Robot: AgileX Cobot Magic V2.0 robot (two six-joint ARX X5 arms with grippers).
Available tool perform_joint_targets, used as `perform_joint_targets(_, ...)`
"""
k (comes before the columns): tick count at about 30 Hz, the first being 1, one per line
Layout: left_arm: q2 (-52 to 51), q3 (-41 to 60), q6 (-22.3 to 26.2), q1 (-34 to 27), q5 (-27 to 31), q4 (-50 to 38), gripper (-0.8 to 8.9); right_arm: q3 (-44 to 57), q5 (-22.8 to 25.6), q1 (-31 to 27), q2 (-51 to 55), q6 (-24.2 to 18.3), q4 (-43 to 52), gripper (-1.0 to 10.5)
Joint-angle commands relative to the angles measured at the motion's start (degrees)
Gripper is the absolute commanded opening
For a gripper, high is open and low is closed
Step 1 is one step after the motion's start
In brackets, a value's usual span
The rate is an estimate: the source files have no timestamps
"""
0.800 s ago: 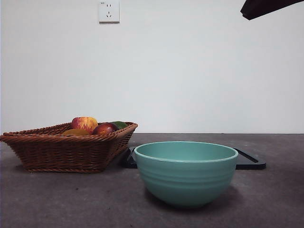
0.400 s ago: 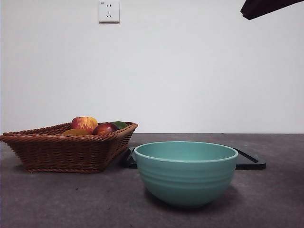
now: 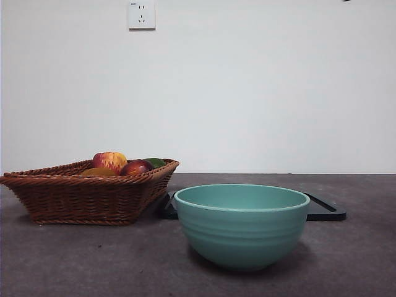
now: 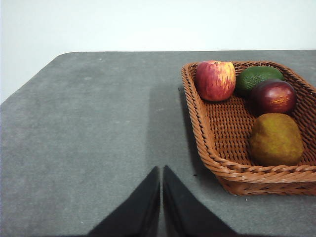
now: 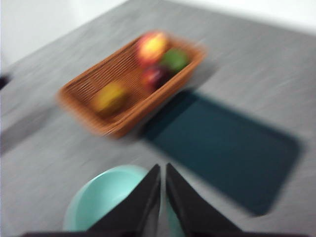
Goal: Pick up the wifruite, put it on the bowl, pick up the plate, put it on desk
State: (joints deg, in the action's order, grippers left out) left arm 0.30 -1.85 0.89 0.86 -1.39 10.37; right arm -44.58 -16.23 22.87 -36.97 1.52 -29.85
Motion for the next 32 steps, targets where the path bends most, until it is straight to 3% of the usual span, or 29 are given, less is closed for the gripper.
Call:
perform_joint_targets(1,-0.13,1.18,-0.15,-0.11,0.15,0.39,0.07,3.1,0.22,-6.71,3.26,-2.54,5.14,0.1)
perform_joint_targets(7,-0.13,1.18,-0.15,-0.11,0.15,0.39,0.07,15.26,0.22,-17.46,12.52,-3.5,16.94,0.1)
perform_joint_targets(12,-0.13,1.18,-0.15,-0.11,0.15,0.39,0.07,26.91,0.37,-21.77,20.76,-3.5,27.3,0.1)
perform_joint_targets(20,-0.13,1.18,-0.15,-0.11,0.15,0.39,0.07,37.68,7.78,-22.75,30.36,-3.43,30.71,0.1)
perform_joint_targets(32,-0.13,1.18,-0.15,-0.11,0.15,0.39,0.07,43.95,8.87,-22.82,35.43,-2.82,29.62,0.1)
